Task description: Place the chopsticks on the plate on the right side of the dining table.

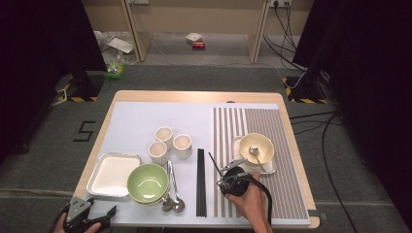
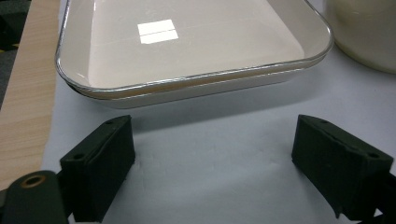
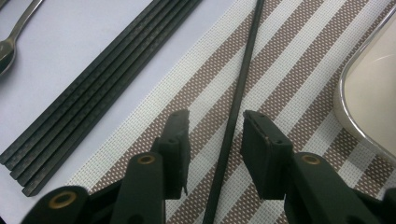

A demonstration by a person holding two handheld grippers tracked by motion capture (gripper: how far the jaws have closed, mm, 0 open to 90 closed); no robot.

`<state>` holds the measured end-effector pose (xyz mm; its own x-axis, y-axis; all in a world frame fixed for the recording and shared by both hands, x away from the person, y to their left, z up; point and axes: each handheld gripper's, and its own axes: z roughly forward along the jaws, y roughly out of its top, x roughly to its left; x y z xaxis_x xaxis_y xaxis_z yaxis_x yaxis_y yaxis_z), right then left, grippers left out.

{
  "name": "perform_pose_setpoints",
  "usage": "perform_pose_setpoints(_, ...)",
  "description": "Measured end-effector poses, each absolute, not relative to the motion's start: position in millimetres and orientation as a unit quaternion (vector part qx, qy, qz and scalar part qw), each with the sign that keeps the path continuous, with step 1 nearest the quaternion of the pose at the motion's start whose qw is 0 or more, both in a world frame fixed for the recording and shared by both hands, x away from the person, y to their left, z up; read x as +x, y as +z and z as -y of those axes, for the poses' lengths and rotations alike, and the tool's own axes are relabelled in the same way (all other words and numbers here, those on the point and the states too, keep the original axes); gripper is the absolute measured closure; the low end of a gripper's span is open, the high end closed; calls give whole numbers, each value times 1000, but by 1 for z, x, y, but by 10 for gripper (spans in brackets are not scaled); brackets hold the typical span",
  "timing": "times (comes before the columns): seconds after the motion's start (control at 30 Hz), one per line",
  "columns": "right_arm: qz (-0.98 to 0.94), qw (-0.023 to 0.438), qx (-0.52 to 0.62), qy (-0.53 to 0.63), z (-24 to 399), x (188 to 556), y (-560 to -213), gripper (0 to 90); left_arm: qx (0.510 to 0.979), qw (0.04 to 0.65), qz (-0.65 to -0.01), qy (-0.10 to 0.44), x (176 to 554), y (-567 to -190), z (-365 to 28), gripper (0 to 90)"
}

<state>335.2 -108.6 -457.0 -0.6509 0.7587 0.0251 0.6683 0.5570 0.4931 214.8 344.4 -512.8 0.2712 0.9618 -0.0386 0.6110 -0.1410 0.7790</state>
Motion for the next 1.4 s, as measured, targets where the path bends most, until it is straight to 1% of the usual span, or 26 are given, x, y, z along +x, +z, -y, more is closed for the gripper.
perform_pose_setpoints(0.27,-888,87,399,211,105,340,-460,773,713,356,-551,249,215,-513,-344,119)
perform_pose_setpoints(0.4,-890,86,401,198,105,340,-462,828,714,355,-550,249,215,-513,-345,119)
perform_pose_setpoints(0.7,-896,85,395,185,118,332,-460,857,714,354,-551,249,215,-513,-345,119)
perform_pose_setpoints(0.93,-898,80,398,170,134,327,-458,845,714,354,-551,247,215,-513,-345,119)
perform_pose_setpoints(1.1,-899,79,397,169,131,330,-456,830,714,353,-551,249,215,-513,-345,119)
perform_pose_setpoints(1.4,-909,71,389,132,120,338,-455,840,713,356,-551,249,215,-513,-344,119)
